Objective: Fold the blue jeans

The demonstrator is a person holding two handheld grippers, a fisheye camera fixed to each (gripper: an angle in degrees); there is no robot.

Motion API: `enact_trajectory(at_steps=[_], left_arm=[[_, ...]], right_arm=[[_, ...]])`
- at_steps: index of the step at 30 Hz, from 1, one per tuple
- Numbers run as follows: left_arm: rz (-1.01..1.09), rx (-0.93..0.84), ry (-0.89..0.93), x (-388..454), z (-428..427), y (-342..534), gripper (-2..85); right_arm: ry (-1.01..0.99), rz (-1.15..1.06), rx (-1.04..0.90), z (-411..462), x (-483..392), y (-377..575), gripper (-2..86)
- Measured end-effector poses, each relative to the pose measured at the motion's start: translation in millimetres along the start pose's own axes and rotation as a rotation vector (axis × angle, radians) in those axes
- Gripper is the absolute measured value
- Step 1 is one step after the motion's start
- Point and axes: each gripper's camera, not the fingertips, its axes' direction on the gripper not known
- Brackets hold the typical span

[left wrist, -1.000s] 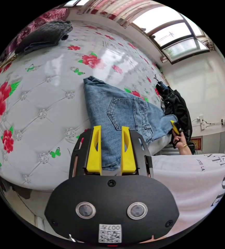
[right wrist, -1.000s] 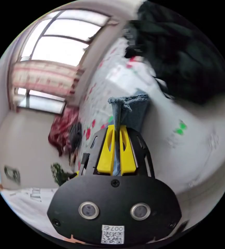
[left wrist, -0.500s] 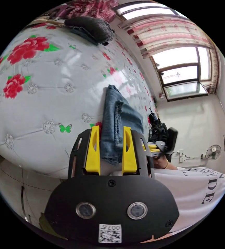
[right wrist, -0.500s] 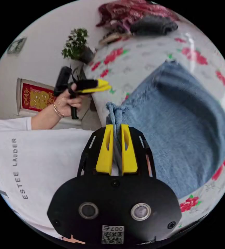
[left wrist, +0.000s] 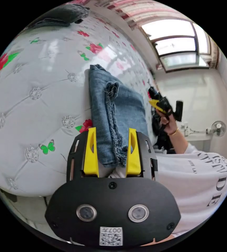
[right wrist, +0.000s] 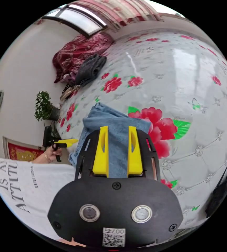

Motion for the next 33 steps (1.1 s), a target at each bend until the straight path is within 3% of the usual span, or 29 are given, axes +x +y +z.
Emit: enact_trajectory(at_steps=[3, 5, 8, 12, 15, 19, 23, 25, 29, 33], left_arm=[[0.033, -0.160, -0.132, 5, 34, -22, 16.0], [0.049, -0.173, -0.166, 5, 40, -30, 15.9], [0.024, -0.166, -0.093, 0, 37, -40, 16.1], [0.022, -0.157, -0.019, -11, 27, -46, 16.2], [0.041, -0.218, 0.062, -9, 37, -57, 16.3], [0.089, -0.306, 0.004, 2, 54, -81, 13.8], [0.101, -0.331, 0.068, 3, 62, -97, 7.7], [0.102, -0.316, 0.138, 10, 65, -107, 6.0], [0.169, -0.322, 0.093, 29, 66, -123, 5.1], [0.144, -0.231, 0.188, 44, 43, -149, 4.7]], right_arm=[[0.055, 0.133, -0.062, 32, 20, -26, 3.6], [0.119, 0.217, -0.080, 48, 37, -31, 2.2], [-0.034, 0.331, 0.047, 30, 54, -20, 3.4], [-0.179, 0.321, 0.092, -2, 61, 9, 6.6], [-0.188, 0.312, 0.020, -14, 67, 41, 8.4], [-0.245, 0.348, -0.145, 10, 73, 60, 9.8], [-0.187, 0.351, -0.182, 11, 69, 44, 8.1], [-0.303, 0.369, -0.194, 16, 70, 34, 6.8], [-0.219, 0.362, -0.269, 22, 54, 10, 4.0], [-0.273, 0.356, -0.205, 6, 32, -20, 2.5]])
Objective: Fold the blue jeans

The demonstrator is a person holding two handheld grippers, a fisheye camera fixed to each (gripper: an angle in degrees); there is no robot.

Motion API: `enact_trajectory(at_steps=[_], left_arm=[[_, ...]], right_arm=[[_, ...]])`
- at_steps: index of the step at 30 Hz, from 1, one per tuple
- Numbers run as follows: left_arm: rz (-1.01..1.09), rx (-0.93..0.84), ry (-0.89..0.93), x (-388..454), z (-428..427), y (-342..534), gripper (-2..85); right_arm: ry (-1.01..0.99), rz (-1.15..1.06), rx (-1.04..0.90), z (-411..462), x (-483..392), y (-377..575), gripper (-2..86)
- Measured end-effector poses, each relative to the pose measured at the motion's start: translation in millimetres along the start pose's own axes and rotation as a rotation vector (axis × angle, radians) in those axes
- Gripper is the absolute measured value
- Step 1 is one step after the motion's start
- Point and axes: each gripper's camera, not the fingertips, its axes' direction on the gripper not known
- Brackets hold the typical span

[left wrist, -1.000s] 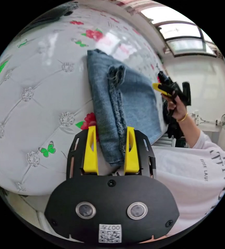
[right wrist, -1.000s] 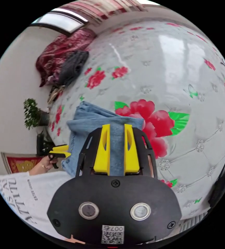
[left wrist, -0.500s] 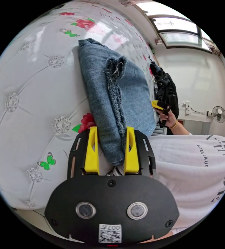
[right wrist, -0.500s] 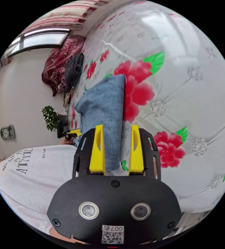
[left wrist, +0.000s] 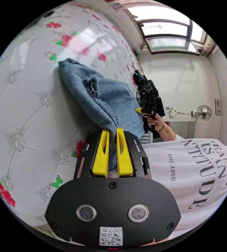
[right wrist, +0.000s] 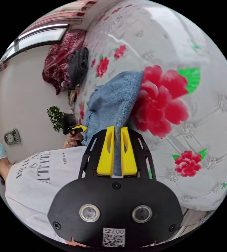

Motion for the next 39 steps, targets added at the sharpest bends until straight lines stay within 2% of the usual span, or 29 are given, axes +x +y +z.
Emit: enact_trajectory(at_steps=[5, 9, 12, 15, 18, 21, 24, 28, 32, 35, 37, 38, 39], left_arm=[[0.141, 0.087, -0.001, 31, -59, -51, 4.6], [0.300, 0.218, -0.081, 64, -156, -111, 4.6], [0.333, 0.339, -0.200, 83, -244, -154, 5.1], [0.181, 0.514, -0.354, 81, -318, -185, 7.1], [-0.056, 0.660, -0.585, 61, -340, -181, 8.4], [-0.115, 0.645, -0.632, 41, -287, -151, 8.0], [-0.087, 0.474, -0.640, 25, -169, -110, 7.1], [-0.072, 0.159, -0.710, 39, 22, -42, 2.7], [-0.031, 0.025, -0.772, 94, 139, 5, -0.6], [0.050, -0.054, -0.701, 143, 205, 10, -0.9], [0.139, -0.135, -0.745, 175, 253, 3, -0.9], [0.161, -0.155, -0.774, 182, 265, 1, -1.0], [0.194, -0.204, -0.836, 193, 289, -2, -1.0]], right_arm=[[-0.045, -0.169, 0.077, -19, -95, -69, 1.4], [-0.101, -0.319, 0.139, -22, -176, -140, 1.2], [-0.181, -0.399, 0.208, -6, -250, -212, 1.4], [-0.163, -0.428, 0.286, 35, -322, -285, 1.4], [-0.018, -0.424, 0.299, 96, -355, -341, 1.1], [0.114, -0.430, 0.190, 168, -336, -351, 0.6], [0.223, -0.460, 0.041, 231, -277, -306, 0.3], [0.555, -0.453, -0.161, 279, -171, -181, -0.2], [0.882, -0.398, -0.365, 278, -86, -45, -0.2], [1.063, -0.343, -0.479, 280, -41, 20, -0.1], [1.085, -0.302, -0.526, 288, -15, 42, 0.0], [1.060, -0.360, -0.381, 284, -18, 54, 0.2], [1.058, -0.371, -0.356, 286, -16, 58, 0.3]])
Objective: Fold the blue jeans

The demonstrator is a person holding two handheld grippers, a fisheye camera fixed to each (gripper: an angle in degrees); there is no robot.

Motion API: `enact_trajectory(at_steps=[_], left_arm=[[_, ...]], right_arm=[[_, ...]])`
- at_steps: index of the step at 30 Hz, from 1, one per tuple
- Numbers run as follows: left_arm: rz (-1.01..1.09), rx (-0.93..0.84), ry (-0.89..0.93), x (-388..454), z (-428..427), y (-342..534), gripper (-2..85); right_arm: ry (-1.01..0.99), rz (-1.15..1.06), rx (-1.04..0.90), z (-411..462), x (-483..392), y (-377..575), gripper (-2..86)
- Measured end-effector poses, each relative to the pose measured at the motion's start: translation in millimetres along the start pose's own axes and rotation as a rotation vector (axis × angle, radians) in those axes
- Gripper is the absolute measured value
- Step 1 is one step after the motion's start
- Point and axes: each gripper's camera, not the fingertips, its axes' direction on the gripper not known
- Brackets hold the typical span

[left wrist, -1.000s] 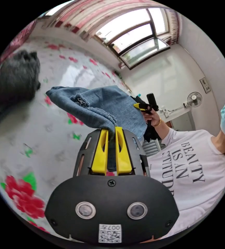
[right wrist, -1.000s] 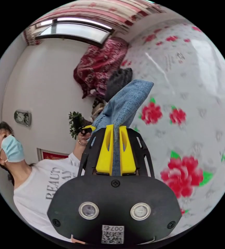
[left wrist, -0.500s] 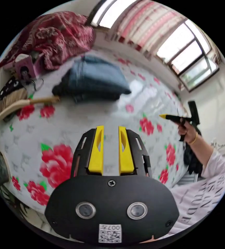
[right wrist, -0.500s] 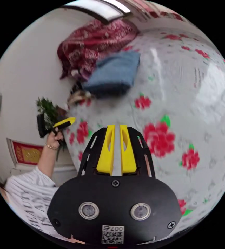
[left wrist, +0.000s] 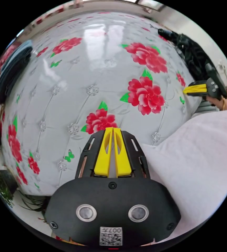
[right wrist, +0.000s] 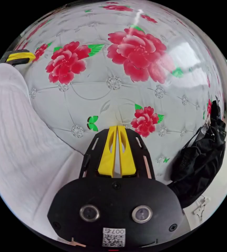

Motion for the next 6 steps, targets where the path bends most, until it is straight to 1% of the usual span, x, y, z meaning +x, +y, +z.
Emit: enact_trajectory(at_steps=[1, 3, 4, 6], left_arm=[[0.023, -0.038, -0.061, 21, 8, -9, -1.0], [0.017, -0.076, -0.159, 47, 15, -17, -1.0], [0.013, -0.097, -0.215, 61, 19, -19, -1.0], [-0.023, -0.094, -0.257, 74, 24, -17, -1.0]], right_arm=[[0.002, 0.010, 0.057, 4, -4, 3, 0.6], [-0.020, 0.027, 0.091, 10, -6, 5, 1.4], [-0.062, 0.058, 0.123, 14, -2, 7, 2.6], [-0.166, 0.087, 0.217, 19, 13, 19, 5.0]])
